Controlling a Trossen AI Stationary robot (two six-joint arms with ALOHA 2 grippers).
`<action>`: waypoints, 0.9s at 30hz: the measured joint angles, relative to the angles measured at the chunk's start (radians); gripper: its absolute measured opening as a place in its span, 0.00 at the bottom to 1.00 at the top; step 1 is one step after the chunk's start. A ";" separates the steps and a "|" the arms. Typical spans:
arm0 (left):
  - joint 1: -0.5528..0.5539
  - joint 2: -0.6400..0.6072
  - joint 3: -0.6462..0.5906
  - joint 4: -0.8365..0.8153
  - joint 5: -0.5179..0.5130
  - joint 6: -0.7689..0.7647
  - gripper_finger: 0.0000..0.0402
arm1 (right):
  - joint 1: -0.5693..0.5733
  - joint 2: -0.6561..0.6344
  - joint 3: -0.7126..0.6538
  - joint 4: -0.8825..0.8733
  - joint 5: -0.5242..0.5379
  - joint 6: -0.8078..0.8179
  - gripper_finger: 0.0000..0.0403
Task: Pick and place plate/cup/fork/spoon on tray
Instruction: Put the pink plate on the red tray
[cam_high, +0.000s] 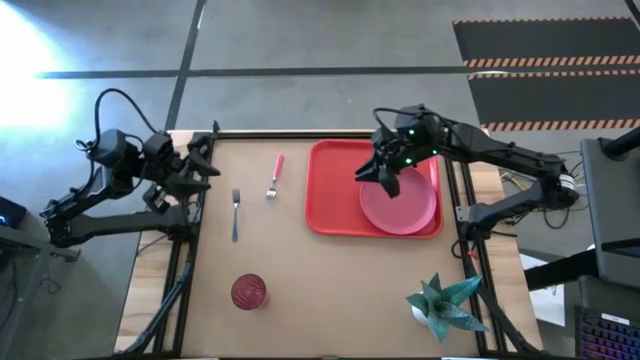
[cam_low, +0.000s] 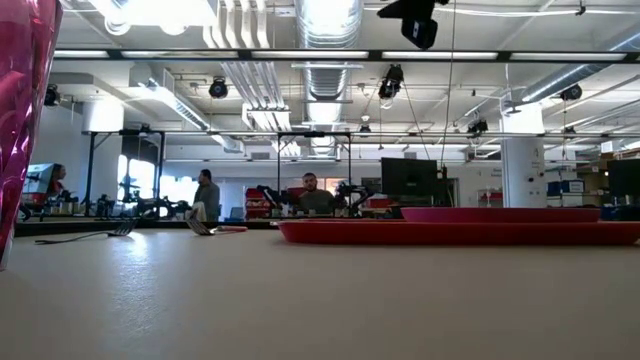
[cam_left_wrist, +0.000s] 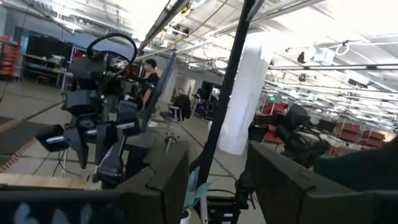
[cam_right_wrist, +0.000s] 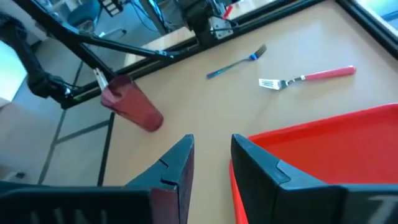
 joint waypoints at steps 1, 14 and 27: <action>0.000 0.001 0.000 -0.001 0.000 0.003 0.36 | 0.001 0.010 0.000 0.010 -0.004 -0.002 0.23; 0.002 -0.003 0.000 -0.092 -0.036 0.138 0.34 | 0.042 0.051 0.037 0.164 -0.077 -0.154 0.03; 0.002 -0.043 0.003 -0.146 -0.045 0.256 0.25 | 0.090 0.143 0.059 -0.354 0.323 0.045 0.02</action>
